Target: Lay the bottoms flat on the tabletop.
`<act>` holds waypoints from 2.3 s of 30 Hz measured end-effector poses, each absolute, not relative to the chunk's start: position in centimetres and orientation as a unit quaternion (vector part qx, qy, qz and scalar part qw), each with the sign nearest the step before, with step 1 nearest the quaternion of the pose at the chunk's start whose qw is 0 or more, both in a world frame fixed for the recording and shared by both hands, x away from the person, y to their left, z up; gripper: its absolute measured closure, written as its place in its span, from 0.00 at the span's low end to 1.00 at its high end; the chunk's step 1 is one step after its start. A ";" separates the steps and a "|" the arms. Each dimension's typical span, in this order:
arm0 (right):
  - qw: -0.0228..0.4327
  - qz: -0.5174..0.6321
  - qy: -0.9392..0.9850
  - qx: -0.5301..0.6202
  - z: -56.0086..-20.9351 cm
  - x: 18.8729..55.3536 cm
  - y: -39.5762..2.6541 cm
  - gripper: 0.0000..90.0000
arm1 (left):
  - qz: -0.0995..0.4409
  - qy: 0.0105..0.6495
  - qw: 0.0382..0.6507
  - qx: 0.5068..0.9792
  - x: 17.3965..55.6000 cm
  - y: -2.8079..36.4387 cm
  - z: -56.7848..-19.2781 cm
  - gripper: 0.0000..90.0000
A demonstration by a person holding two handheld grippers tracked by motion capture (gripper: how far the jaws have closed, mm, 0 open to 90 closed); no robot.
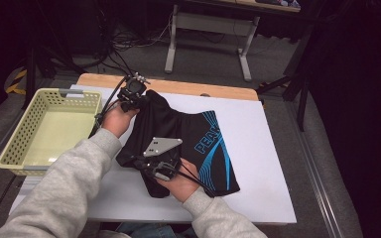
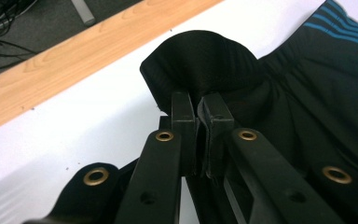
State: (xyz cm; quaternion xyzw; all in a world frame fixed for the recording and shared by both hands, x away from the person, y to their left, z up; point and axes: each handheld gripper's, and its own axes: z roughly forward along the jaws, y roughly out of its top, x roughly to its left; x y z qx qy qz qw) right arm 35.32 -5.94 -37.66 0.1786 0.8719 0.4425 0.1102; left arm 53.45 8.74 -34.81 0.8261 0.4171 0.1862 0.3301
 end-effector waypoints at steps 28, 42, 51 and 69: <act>0.099 0.514 0.818 0.241 -36.6 36.3 -14.2 0.92 | 0.144 0.413 0.354 0.827 54.7 3.5 -33.8 0.95; 0.091 0.503 0.812 0.282 -39.2 36.2 -19.3 0.91 | 0.118 0.423 0.334 0.834 55.5 -0.5 -36.5 0.94; 0.093 0.491 0.809 0.310 -40.3 36.5 -21.2 0.89 | 0.137 0.447 0.323 0.823 55.6 -0.9 -37.0 0.94; 0.117 0.479 0.788 0.369 -41.1 35.5 -25.5 0.75 | 0.076 0.418 0.401 0.812 54.6 -0.5 -36.5 0.57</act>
